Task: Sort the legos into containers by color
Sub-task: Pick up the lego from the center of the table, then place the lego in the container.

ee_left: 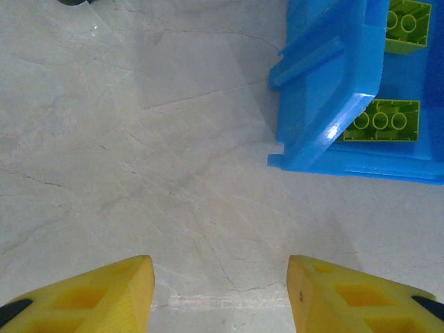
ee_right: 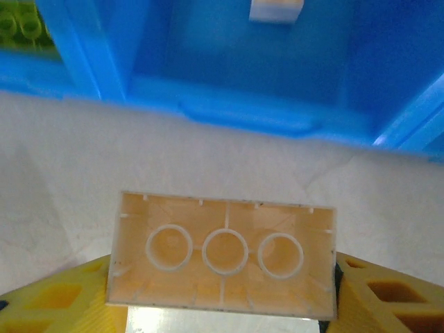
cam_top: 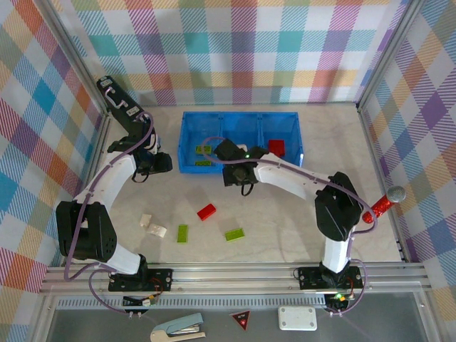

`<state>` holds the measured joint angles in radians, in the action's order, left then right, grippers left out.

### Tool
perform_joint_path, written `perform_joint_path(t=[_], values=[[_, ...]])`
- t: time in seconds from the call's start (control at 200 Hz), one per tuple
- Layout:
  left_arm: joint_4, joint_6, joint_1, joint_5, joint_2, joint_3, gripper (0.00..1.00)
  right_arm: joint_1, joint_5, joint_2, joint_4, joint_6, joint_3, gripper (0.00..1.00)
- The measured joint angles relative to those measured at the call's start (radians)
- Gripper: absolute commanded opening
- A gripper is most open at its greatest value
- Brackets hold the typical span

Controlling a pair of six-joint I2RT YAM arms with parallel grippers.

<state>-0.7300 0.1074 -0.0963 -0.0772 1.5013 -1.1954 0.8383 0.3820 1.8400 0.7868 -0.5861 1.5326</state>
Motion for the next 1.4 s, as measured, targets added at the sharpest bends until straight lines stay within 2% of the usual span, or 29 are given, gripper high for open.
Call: perform_joint_path(t=[0.26, 0.66, 0.94, 1.12, 1.225, 1.4], values=[[0.000, 0.000, 0.000, 0.000, -0.001, 0.000, 0.53, -0.094, -0.004, 0.086, -0.027, 0.071, 0.124, 0.55], [0.000, 0.000, 0.000, 0.003, -0.001, 0.000, 0.53, -0.204, -0.048, 0.374, -0.068, 0.160, 0.418, 0.54], [0.001, 0.000, 0.000, 0.003, -0.001, 0.000, 0.53, -0.245, -0.069, 0.557, -0.068, 0.200, 0.628, 0.55], [0.003, 0.000, 0.000, 0.003, -0.001, 0.000, 0.53, -0.262, -0.073, 0.620, -0.065, 0.210, 0.689, 0.56], [0.003, 0.000, 0.000, 0.003, -0.001, 0.000, 0.53, -0.265, -0.080, 0.642, -0.060, 0.210, 0.706, 0.62], [0.002, 0.000, 0.000, 0.003, -0.001, 0.002, 0.53, -0.265, -0.089, 0.650, -0.040, 0.210, 0.719, 0.66]])
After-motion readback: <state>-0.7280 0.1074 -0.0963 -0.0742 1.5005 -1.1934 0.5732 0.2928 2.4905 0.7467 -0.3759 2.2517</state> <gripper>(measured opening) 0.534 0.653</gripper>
